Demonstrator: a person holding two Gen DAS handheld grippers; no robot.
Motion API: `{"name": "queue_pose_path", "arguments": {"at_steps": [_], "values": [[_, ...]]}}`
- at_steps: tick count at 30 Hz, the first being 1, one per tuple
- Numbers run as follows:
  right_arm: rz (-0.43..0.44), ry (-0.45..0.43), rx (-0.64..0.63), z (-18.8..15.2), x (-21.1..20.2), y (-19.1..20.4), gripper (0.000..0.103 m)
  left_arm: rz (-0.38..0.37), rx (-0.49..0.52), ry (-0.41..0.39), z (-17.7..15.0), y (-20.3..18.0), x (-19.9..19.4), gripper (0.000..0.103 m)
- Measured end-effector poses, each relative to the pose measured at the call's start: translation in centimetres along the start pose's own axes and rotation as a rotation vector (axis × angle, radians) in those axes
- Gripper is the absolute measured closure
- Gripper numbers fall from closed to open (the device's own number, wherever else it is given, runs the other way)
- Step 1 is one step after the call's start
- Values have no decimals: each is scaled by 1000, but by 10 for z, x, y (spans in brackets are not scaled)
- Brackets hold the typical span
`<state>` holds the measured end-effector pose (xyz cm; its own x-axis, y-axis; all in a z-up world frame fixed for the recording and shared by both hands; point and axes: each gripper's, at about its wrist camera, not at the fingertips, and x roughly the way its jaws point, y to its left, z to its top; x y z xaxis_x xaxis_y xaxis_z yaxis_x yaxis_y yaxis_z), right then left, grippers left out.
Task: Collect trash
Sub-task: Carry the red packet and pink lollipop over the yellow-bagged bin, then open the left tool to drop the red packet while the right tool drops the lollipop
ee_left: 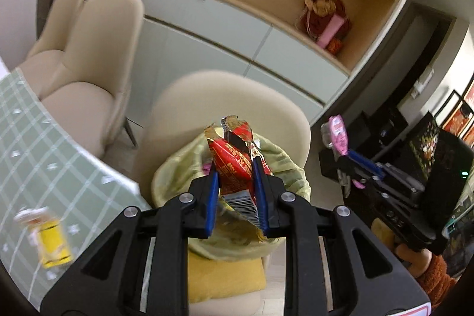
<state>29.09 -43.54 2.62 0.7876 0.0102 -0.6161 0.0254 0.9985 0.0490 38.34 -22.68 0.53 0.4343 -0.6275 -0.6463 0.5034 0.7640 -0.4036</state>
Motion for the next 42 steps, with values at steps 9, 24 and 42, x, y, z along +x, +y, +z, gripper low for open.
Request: {"name": "queue_pose_path", "arguments": {"at_steps": [9, 24, 42], "values": [[-7, 16, 87, -12, 25, -61, 84, 92, 112, 267, -11, -34, 130, 82], [41, 92, 172, -31, 62, -96, 84, 198, 189, 338, -16, -46, 179, 74], [236, 210, 52, -25, 122, -20, 84, 226, -82, 46, -25, 8, 39, 58]]}}
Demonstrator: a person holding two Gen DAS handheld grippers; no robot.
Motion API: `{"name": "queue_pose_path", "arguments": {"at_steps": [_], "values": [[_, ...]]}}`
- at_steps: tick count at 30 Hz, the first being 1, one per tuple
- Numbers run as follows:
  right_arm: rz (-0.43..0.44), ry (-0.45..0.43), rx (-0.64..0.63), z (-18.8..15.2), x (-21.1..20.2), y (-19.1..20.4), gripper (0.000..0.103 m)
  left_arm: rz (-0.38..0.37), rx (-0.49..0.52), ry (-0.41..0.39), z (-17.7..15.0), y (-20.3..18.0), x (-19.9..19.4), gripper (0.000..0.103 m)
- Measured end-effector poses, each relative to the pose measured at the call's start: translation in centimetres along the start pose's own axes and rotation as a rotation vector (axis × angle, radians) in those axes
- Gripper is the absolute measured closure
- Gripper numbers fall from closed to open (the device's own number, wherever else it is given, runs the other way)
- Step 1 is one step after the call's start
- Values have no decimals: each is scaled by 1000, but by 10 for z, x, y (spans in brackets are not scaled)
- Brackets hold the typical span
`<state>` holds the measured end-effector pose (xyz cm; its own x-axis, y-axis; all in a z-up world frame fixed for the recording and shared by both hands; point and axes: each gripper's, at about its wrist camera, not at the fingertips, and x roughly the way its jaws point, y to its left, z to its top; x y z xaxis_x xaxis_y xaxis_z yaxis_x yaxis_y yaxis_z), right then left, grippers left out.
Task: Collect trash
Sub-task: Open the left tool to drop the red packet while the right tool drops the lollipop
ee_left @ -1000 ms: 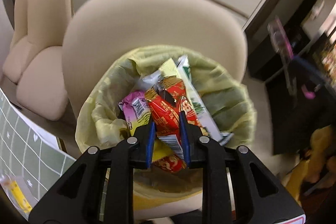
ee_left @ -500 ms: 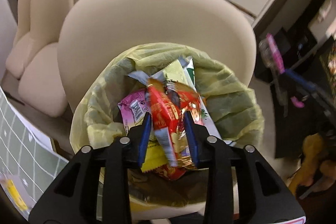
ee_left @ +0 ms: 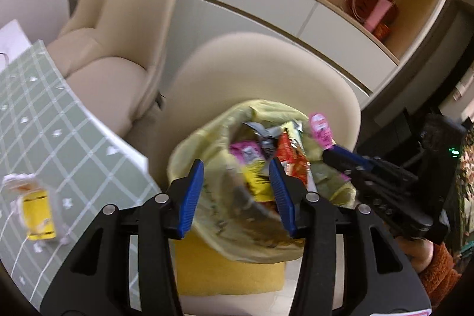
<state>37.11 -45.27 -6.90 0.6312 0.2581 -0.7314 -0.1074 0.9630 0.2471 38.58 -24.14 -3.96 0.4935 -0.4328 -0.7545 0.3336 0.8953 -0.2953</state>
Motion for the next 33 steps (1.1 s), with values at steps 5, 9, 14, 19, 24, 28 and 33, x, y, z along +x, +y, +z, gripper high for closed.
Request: {"name": "queue_pose_path", "arguments": {"at_steps": [5, 9, 14, 19, 24, 28, 33], "values": [[56, 111, 22, -8, 45, 9, 84, 15, -49, -26, -12, 18, -21, 54], [33, 172, -28, -17, 66, 22, 84, 32, -77, -35, -19, 29, -30, 54], [37, 192, -12, -21, 71, 18, 84, 54, -112, -59, -29, 37, -42, 54], [49, 167, -19, -25, 62, 18, 71, 105, -124, -84, -40, 39, -52, 54], [31, 137, -44, -29, 50, 22, 67, 180, -126, -80, -56, 46, -62, 49], [30, 110, -35, -31, 43, 23, 67, 239, -107, -61, -71, 49, -66, 47], [-3, 69, -41, -37, 27, 21, 67, 268, -72, -50, -80, 44, -69, 45]]}}
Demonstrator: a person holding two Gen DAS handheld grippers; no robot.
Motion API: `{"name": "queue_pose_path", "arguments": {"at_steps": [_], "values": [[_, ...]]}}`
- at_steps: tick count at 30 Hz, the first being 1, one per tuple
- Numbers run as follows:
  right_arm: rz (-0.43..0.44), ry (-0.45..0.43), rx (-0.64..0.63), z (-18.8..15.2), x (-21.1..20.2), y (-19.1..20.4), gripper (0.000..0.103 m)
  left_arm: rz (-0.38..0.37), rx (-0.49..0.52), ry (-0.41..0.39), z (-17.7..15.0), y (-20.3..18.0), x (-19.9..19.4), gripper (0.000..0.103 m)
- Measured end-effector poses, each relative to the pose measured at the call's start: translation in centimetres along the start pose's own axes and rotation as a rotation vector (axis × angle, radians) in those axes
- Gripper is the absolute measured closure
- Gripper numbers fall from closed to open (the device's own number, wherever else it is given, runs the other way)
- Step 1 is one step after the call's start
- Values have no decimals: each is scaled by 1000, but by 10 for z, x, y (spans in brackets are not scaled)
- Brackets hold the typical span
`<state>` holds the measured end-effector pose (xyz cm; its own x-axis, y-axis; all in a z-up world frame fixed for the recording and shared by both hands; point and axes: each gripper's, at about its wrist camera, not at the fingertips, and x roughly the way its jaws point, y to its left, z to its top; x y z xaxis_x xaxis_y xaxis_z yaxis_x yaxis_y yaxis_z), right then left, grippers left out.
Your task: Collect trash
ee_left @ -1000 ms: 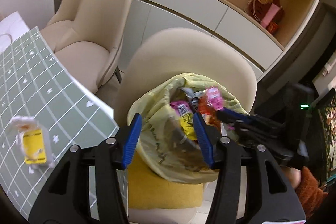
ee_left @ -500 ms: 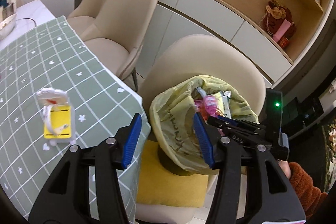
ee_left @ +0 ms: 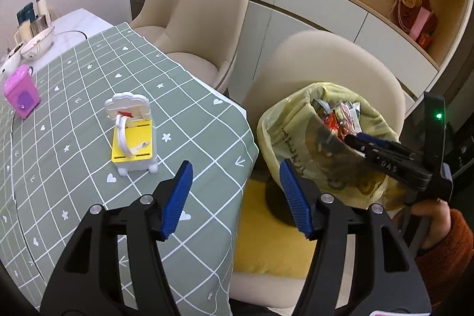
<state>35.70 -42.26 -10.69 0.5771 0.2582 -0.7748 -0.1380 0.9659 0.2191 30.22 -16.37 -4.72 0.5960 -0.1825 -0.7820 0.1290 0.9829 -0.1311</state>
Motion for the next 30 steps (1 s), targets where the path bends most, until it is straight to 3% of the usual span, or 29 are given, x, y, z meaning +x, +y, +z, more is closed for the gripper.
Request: {"name": "queue_pose_path", "arguments": {"at_steps": [6, 11, 15, 20, 25, 30], "values": [[-4, -55, 52, -13, -34, -6, 67, -9, 22, -24, -6, -5, -12, 42], [11, -120, 61, -27, -71, 13, 67, -2, 15, -60, -18, 3, -31, 40], [16, -213, -34, -53, -108, 61, 67, 4, 5, -124, -40, 21, -65, 30], [54, -189, -77, -96, -138, 125, 67, 33, -9, -153, -78, 53, -107, 19], [53, -194, -41, -136, -159, 170, 67, 77, -5, -206, -122, 73, -145, 18], [-13, -220, -113, -167, -177, 213, 67, 122, 16, -244, -157, 77, -177, 18]]}}
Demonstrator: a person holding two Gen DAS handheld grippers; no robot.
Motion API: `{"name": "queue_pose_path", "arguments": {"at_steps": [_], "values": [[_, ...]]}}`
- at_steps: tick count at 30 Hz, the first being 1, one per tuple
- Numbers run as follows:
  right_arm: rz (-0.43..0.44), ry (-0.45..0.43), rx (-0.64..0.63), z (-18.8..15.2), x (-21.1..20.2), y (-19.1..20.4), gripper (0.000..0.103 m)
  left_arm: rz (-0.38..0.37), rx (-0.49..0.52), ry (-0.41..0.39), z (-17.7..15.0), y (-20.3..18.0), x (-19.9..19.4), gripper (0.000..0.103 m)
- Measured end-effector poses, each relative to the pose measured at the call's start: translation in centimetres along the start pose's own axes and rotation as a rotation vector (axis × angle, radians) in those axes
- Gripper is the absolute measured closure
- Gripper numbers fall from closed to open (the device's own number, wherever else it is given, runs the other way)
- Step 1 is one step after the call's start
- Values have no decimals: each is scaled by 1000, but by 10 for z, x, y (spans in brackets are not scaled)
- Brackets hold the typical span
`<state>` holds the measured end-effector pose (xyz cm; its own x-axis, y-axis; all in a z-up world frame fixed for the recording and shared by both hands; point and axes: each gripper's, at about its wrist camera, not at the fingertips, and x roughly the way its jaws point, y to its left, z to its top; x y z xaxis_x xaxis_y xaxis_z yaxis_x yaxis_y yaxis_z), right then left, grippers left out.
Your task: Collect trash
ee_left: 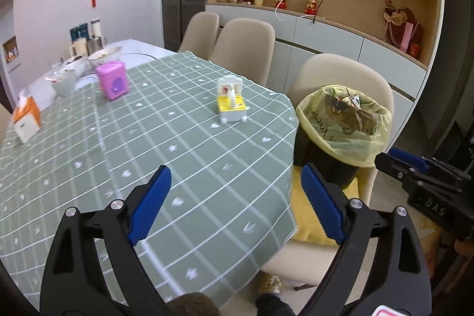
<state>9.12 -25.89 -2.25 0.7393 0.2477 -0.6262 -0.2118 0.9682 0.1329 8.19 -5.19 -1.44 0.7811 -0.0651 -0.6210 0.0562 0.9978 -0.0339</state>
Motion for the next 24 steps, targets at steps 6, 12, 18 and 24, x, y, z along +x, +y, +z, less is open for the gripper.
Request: {"name": "queue_pose_path", "arguments": {"at_steps": [6, 12, 18, 24], "values": [[-21, -51, -28, -10, -26, 28, 67, 21, 1, -52, -6, 3, -31, 18], [-60, -91, -40, -12, -43, 35, 67, 17, 0, -75, -5, 3, -44, 18], [-90, -109, -38, -10, -52, 31, 67, -3, 22, -68, -6, -5, -46, 18], [-97, -115, -34, -7, -55, 28, 67, -6, 17, -69, -4, -6, -46, 18]]}}
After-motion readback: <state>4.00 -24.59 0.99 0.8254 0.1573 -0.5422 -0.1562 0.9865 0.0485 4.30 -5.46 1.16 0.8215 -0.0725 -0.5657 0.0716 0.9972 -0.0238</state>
